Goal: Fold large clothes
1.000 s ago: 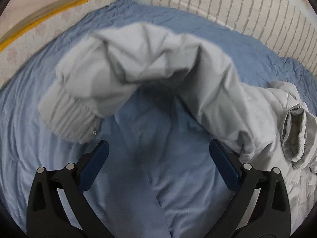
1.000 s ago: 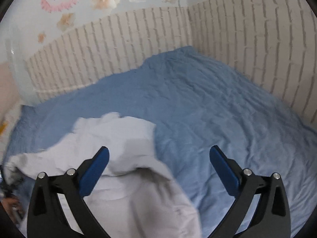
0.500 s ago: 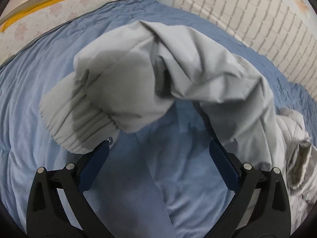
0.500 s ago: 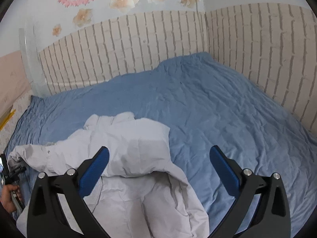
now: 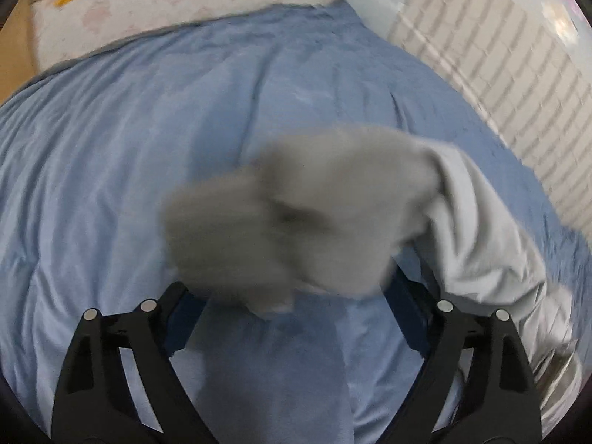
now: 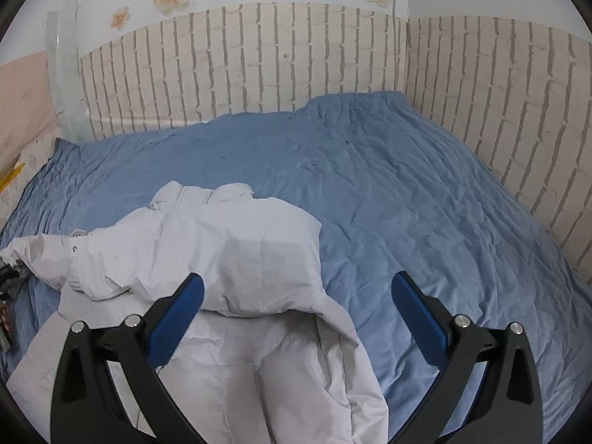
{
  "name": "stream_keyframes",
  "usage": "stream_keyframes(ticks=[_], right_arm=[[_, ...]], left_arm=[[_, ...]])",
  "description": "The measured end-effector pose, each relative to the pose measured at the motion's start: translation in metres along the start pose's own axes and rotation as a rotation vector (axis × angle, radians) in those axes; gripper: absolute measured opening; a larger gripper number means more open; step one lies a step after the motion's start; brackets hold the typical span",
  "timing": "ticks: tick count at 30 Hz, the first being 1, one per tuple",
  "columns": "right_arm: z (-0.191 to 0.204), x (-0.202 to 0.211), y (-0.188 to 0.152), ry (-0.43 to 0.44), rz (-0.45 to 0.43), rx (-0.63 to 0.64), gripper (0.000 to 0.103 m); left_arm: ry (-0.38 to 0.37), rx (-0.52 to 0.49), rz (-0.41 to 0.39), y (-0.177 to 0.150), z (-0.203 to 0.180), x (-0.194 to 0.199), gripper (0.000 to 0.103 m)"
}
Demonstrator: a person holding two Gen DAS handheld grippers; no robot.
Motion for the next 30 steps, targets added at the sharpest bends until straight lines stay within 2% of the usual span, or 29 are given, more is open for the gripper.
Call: stream_keyframes(ticks=[2,5,7,12,15,18,20,22,23,25,27,28,29,30], right_arm=[[0.001,0.001,0.000,-0.001,-0.001,0.003,0.101],[0.002,0.001,0.001,-0.001,0.000,0.006,0.101],[0.002,0.001,0.001,-0.002,0.001,0.008,0.101],[0.001,0.000,0.001,-0.002,0.003,0.007,0.101],[0.002,0.000,0.001,-0.001,0.003,0.011,0.101],[0.003,-0.002,0.000,-0.001,0.007,0.018,0.101],[0.004,-0.004,-0.003,-0.002,0.013,0.028,0.101],[0.004,-0.005,-0.004,-0.008,0.017,0.039,0.101],[0.004,-0.006,-0.005,-0.011,0.017,0.042,0.101],[0.003,-0.008,-0.005,-0.014,0.019,0.041,0.101],[0.000,-0.011,-0.006,-0.016,0.026,0.035,0.101],[-0.001,-0.012,-0.006,-0.018,0.029,0.034,0.101],[-0.002,-0.014,-0.006,-0.021,0.033,0.035,0.101],[-0.003,-0.015,-0.006,-0.023,0.034,0.035,0.101]], left_arm=[[-0.007,0.064,-0.013,0.007,0.011,0.007,0.100],[-0.058,0.143,0.013,0.012,0.014,0.007,0.100],[-0.081,0.150,0.037,0.012,0.012,0.006,0.100],[-0.120,0.145,0.014,0.023,0.001,0.007,0.100],[-0.159,0.212,0.007,0.029,0.016,0.009,0.100],[-0.223,0.270,0.055,0.027,0.013,-0.010,0.100],[-0.213,0.245,0.036,0.028,0.011,-0.012,0.089],[-0.191,0.178,0.007,0.030,0.006,-0.006,0.064],[-0.179,0.131,-0.017,0.034,-0.001,-0.002,0.057],[-0.176,0.091,-0.072,0.039,-0.004,0.012,0.050],[-0.185,0.064,-0.110,0.048,-0.010,0.020,0.038],[-0.187,0.053,-0.125,0.049,-0.011,0.025,0.025],[-0.189,0.038,-0.145,0.053,-0.015,0.032,0.018],[-0.203,0.033,-0.159,0.056,-0.019,0.039,0.017]])
Point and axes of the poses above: each gripper's, at about its wrist camera, not at the fingertips, and x roughly against the way its jaws point, z to its left, y to its top, the point moved 8 cm from there along -x, roughly the way its jaws point, and after that the axes turned 1 degree about -y, right-handed, at the moved point
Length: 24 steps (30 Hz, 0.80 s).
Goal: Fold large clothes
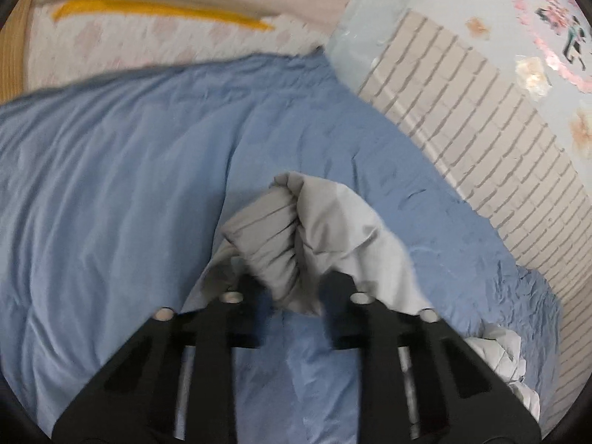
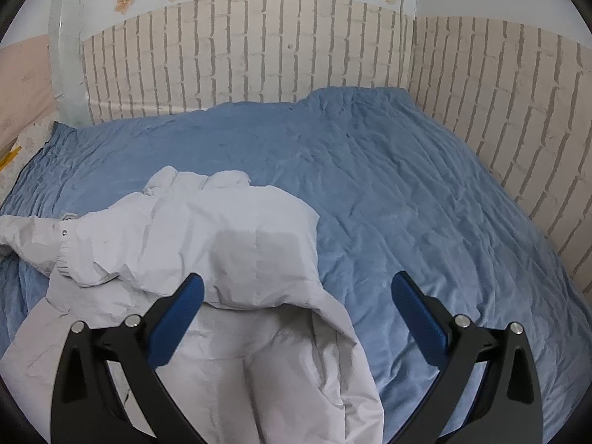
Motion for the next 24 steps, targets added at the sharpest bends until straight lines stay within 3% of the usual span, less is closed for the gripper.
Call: stream_keyframes(ticks=[2,7,11,13,17,19,21,24], right_arm=[[-0.006,-0.001,0.002,-0.011,-0.005,-0.014,0.101],[-0.023,0.005,0.009,0.006,-0.028,-0.099,0.101],[-0.031,0.012,0.016,0.025,-0.056,-0.143,0.101],[-0.034,0.014,0.018,0.036,-0.065,-0.164,0.101],[-0.048,0.012,0.022,0.054,-0.069,-0.212,0.101],[-0.058,0.011,0.021,0.052,-0.068,-0.252,0.101],[-0.070,0.013,0.021,0.035,-0.074,-0.286,0.101],[-0.083,0.021,0.019,0.053,-0.092,-0.327,0.101]], left_arm=[[-0.035,-0.020,-0.026,0.010,-0.015,0.013,0.014],[-0.110,-0.203,-0.116,0.024,-0.078,0.067,0.013],[-0.223,-0.381,-0.152,0.012,-0.162,0.104,0.012],[-0.275,-0.478,-0.154,-0.007,-0.201,0.121,0.012],[-0.388,-0.695,-0.103,-0.080,-0.293,0.146,0.014],[-0.434,-0.786,-0.017,-0.132,-0.339,0.148,0.016],[-0.439,-0.827,0.032,-0.168,-0.370,0.144,0.020],[-0.388,-0.866,0.058,-0.214,-0.402,0.142,0.024]])
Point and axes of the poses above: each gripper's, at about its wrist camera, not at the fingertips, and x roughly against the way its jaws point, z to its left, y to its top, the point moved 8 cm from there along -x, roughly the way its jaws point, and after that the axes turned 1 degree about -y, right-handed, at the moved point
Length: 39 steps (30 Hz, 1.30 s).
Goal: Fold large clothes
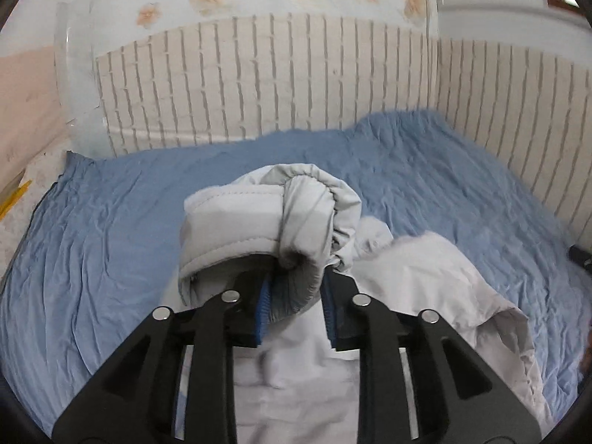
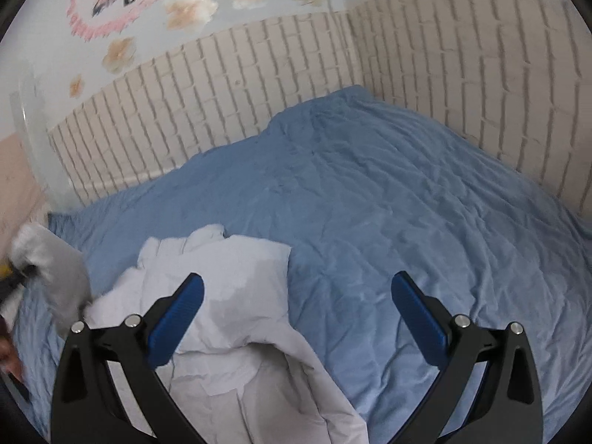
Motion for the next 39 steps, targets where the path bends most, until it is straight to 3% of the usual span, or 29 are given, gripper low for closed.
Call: stream_keyframes(ticks=[4,6,7,8,10,12,16,20,25,30,34,39], right_arm=[[-0.009,0.004,-0.002,0.010,0.001,0.010,0.101],[-0.012,0.000,-0.004,0.010,0.015,0.004,0.101],[-0.013,-0.001,-0.005,0.014,0.021,-0.003,0.101],[-0.012,-0.003,-0.006,0.020,0.027,-0.009,0.101],[-0.008,-0.006,-0.008,0.040,0.038,-0.008,0.101],[-0.001,-0.006,-0.009,0.050,0.044,0.007,0.101],[0.011,-0.001,-0.013,0.075,0.044,0.030,0.101],[0.017,0.001,-0.016,0.092,0.050,0.028,0.101],[0.041,-0.006,-0.027,0.165,0.072,0.023,0.101],[0.100,-0.013,-0.043,0.230,0.041,0.173,0.101],[0.149,-0.023,-0.061,0.255,0.012,0.305,0.101],[0.209,-0.030,-0.076,0.323,-0.012,0.381,0.101]], left_arm=[[0.130,-0.078,0.066,-0.012,-0.036,-0.012,0.033],[0.155,-0.150,0.058,-0.012,-0.044,-0.008,0.055],[0.151,-0.183,0.038,-0.007,-0.047,-0.004,0.094],[0.157,-0.214,-0.010,-0.002,-0.051,0.006,0.099],[0.222,-0.286,-0.079,0.008,-0.051,0.023,0.100],[0.215,-0.317,-0.124,0.022,-0.067,0.034,0.100],[0.145,-0.237,-0.162,0.044,-0.061,0.061,0.100],[0.144,-0.118,-0.179,0.049,-0.017,0.080,0.100],[0.168,-0.039,-0.108,0.017,0.052,0.078,0.100],[0.253,0.017,-0.041,-0.035,0.136,0.073,0.100],[0.247,0.183,0.006,-0.080,0.206,0.066,0.100],[0.205,0.320,0.034,-0.100,0.245,0.048,0.100]])
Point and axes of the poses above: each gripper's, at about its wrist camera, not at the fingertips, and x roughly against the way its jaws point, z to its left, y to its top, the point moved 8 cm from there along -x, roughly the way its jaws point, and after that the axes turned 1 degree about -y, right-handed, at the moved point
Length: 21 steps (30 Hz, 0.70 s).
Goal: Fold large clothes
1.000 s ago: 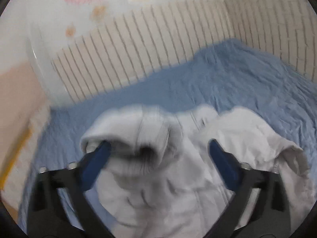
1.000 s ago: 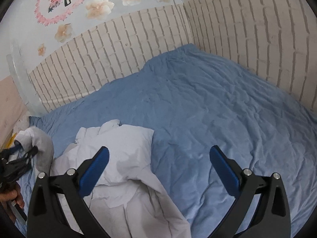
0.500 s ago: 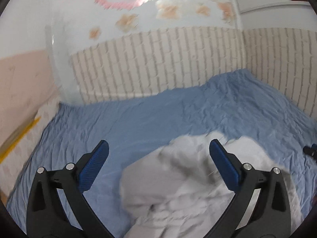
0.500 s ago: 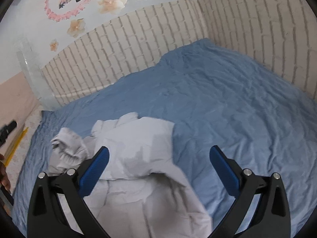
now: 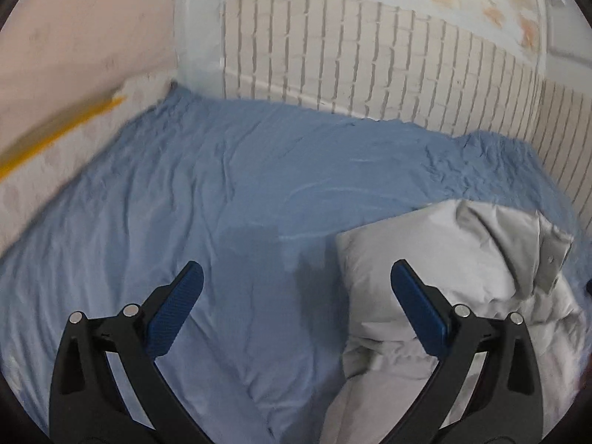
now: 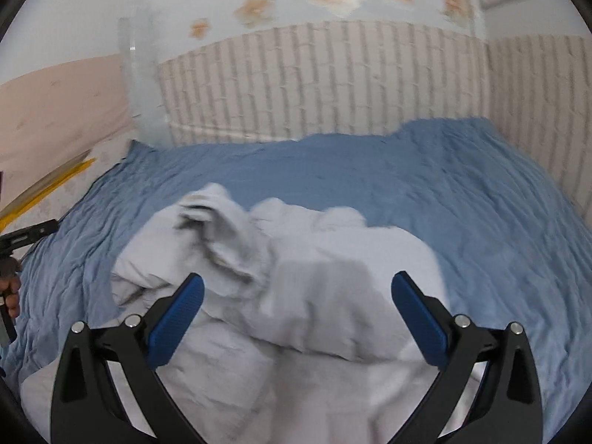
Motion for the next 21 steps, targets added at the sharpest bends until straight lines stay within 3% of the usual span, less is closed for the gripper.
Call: stream_keyframes(ticks=[5,7,10,14,18,20,21], right_arm=[[0.024,-0.030,-0.010,0.014,0.073,0.002,0.101],[0.030,-0.039,-0.009,0.021,0.060,-0.007,0.101],[0.038,-0.057,-0.005,0.035,0.060,-0.012,0.101],[0.052,-0.077,-0.015,0.010,0.104,0.065,0.101],[0.056,-0.083,-0.020,0.015,0.110,0.075,0.101],[0.056,-0.081,-0.022,0.016,0.103,0.090,0.072],[0.053,-0.080,-0.023,-0.029,0.109,0.118,0.037]], left_arm=[[-0.041,0.016,0.002,-0.006,-0.010,-0.021,0.100],[-0.052,0.011,0.011,-0.010,-0.024,-0.028,0.100],[-0.071,-0.037,0.019,-0.016,-0.041,-0.030,0.100],[-0.030,-0.148,-0.010,-0.020,-0.057,-0.027,0.100],[-0.047,-0.141,0.005,-0.021,-0.065,-0.028,0.100],[-0.047,-0.140,0.019,-0.026,-0.068,-0.030,0.100],[-0.041,-0.148,0.024,-0.027,-0.069,-0.030,0.100]])
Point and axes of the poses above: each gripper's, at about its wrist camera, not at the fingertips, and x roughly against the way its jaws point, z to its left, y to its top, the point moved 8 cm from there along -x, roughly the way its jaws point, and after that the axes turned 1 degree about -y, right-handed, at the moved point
